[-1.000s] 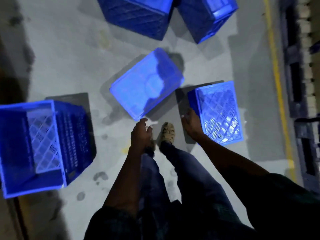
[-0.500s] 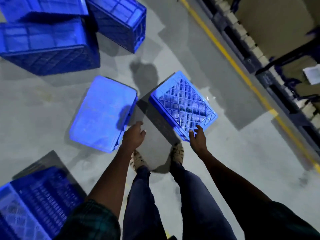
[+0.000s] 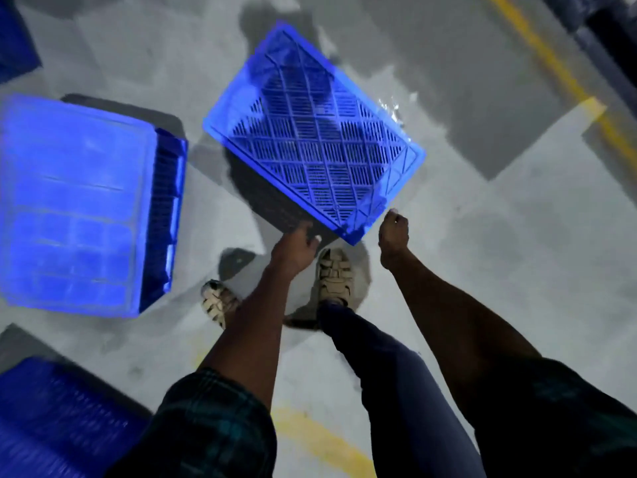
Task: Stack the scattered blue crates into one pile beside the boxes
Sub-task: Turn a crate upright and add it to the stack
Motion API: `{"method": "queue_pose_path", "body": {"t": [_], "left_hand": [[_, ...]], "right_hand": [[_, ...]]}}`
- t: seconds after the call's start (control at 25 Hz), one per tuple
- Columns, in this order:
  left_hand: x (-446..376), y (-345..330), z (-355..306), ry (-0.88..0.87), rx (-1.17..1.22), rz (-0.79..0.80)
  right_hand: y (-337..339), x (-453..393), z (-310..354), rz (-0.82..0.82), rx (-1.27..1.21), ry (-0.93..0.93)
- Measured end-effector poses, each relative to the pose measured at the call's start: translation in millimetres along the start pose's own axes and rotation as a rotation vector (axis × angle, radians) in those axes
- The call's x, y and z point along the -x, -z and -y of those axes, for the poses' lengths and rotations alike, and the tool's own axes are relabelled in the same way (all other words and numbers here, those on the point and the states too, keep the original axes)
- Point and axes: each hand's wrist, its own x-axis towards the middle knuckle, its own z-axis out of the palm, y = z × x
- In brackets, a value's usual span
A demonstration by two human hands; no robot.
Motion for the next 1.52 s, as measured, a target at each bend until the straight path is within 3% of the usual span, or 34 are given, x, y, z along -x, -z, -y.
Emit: {"method": "queue_pose_path", "body": {"t": [0.2, 0.32, 0.44, 0.6, 0.72, 0.92, 1.12, 1.2, 1.36, 1.44, 1.52], "left_hand": [[-76.5, -58.1, 16.7, 0.034, 0.047, -0.002], [-84.6, -66.2, 24.8, 0.064, 0.045, 0.003], [-68.2, -59.8, 19.6, 0.086, 0.120, -0.008], [-32.5, -37.2, 7.5, 0.115, 0.238, -0.026], [-6.3, -12.3, 2.5, 0.190, 0.345, -0.156], [21.9, 28.5, -9.5, 0.348, 0.949, -0.357], [28.7, 87.2, -25.3, 0.327, 1.122, -0.510], [24.6, 116.4, -31.8, 0.321, 1.181, -0.611], [26.8, 161.3, -35.4, 0.185, 1.329, -0.689], [28.8, 170.0, -37.2, 0.096, 1.369, -0.700], [29.5, 171.9, -37.4, 0.027, 1.396, -0.710]], "right_hand": [[-36.9, -76.6, -28.3, 0.115, -0.118, -0.162], [-32.3, -87.3, -25.0, 0.265, -0.295, -0.227], [-21.4, -69.3, -19.8, 0.358, -0.300, -0.243], [-16.6, -25.3, -7.6, 0.297, -0.235, -0.130], [-15.6, 17.7, 10.4, 0.313, -0.233, -0.018], [-25.4, 102.9, 53.5, 0.372, -0.266, 0.196], [-25.3, 155.6, 91.0, 0.541, -0.386, 0.361], [-21.7, 161.6, 93.4, 0.578, -0.277, 0.536], [-18.7, 137.9, 83.4, 0.288, 0.397, 1.120], [-21.8, 128.0, 86.2, 0.300, 0.605, 1.225], [-29.9, 127.5, 93.9, 0.348, 0.780, 1.212]]}}
